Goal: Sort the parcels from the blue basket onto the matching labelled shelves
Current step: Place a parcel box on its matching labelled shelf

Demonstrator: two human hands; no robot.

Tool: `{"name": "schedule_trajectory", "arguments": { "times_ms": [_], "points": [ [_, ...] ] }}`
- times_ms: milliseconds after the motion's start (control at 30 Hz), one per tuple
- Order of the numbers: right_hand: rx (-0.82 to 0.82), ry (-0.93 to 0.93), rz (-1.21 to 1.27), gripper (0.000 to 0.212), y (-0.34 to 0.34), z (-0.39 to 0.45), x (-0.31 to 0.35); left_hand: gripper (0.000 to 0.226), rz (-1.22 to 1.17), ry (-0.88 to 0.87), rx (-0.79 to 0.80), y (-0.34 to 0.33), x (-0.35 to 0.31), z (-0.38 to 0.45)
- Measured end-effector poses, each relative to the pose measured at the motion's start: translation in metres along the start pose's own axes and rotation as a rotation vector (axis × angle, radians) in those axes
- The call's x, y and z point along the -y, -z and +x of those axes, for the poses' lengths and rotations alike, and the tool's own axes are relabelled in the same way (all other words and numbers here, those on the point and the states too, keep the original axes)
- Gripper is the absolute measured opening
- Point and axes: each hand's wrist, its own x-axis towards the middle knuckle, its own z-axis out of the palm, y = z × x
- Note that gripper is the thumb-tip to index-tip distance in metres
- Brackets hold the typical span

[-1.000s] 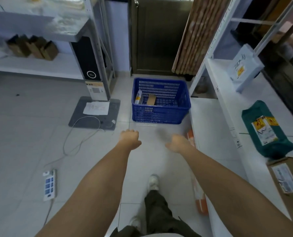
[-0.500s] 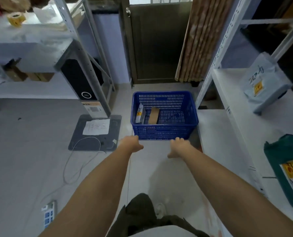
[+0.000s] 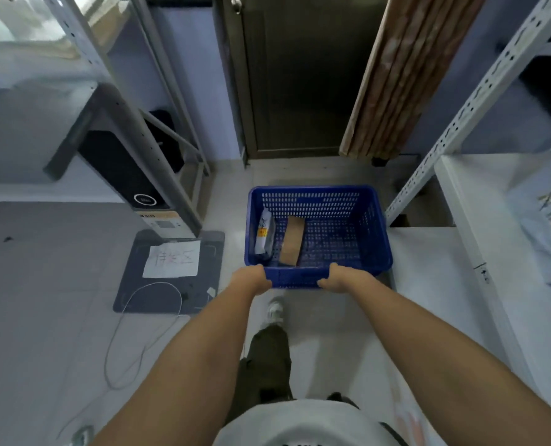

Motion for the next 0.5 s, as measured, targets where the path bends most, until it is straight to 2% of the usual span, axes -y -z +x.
{"name": "schedule_trajectory", "arguments": {
  "times_ms": [267,367,500],
  "points": [
    [0.046,-0.03,0.15,0.07,0.089,0.069,0.029,0.041,-0.031,-0.035,0.035,0.088,-0.019,0.107],
    [0.07,-0.056,0.185,0.07,0.105,0.102,0.034,0.041,-0.015,-0.045,0.09,0.1,-0.026,0.143],
    [0.089,-0.07,0.227,0.054,0.118,0.162,0.033,0.041,-0.078,-0.019,0.142,0.087,-0.021,0.199]
  ]
}}
